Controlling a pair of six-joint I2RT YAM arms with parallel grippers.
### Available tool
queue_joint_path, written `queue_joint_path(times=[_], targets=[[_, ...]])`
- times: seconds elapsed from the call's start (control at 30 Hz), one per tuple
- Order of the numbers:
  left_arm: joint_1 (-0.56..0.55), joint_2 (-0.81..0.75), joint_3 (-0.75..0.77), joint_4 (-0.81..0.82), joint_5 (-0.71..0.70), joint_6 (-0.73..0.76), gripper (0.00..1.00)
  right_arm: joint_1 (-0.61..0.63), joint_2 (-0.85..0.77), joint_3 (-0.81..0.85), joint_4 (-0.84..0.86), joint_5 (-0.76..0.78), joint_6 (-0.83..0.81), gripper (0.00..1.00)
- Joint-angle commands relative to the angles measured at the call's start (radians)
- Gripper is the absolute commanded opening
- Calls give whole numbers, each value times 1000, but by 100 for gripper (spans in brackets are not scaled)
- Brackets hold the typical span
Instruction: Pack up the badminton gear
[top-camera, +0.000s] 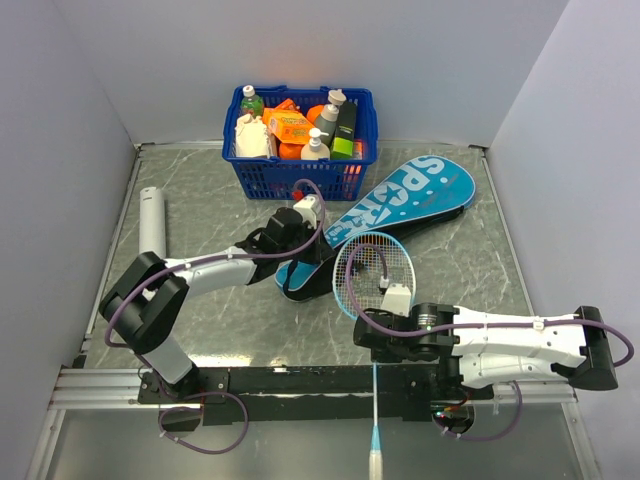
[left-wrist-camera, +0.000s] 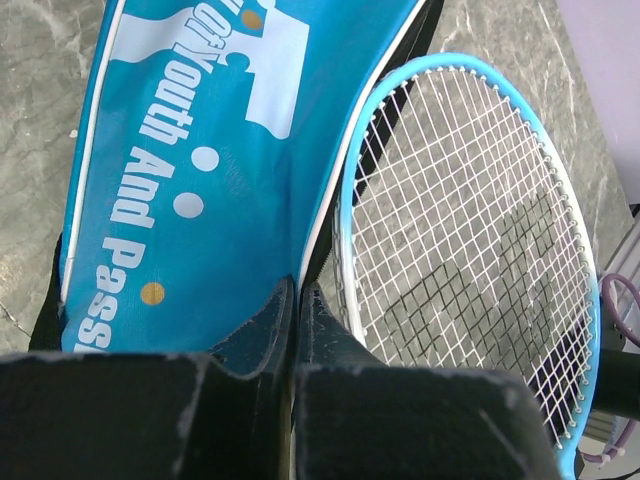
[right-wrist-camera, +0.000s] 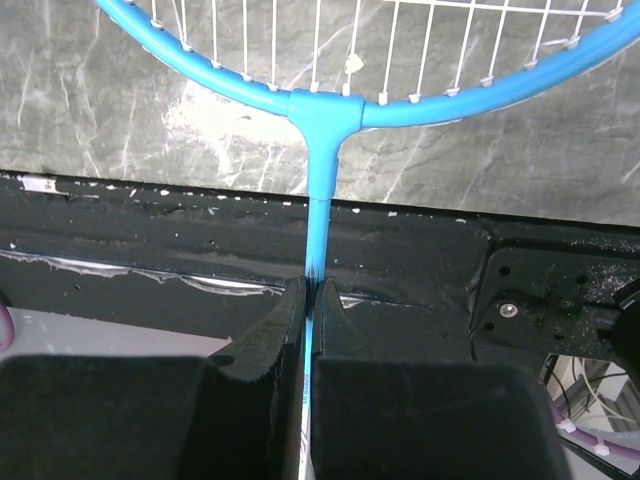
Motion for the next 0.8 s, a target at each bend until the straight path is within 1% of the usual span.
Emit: queue_joint_path(times=[0.0,0.13,0.3,0.57,0.77], targets=[[-12,-50,41,26,5,1,1,35,-23,3,24,-1,5,0],[-12,-48,64,12,-5,12,1,65,-36,-14,10,-9,31,0],[-12,-61,75,1,-8,21,1,113,-15,-12,-1,-10,71,0],[-14,-114,46,0,-12,20,1,122,14,-3,-4,-3,77,0],[-14,-159,41,-36,-41,46,1,134,-26,-23,-33,0,110,0]])
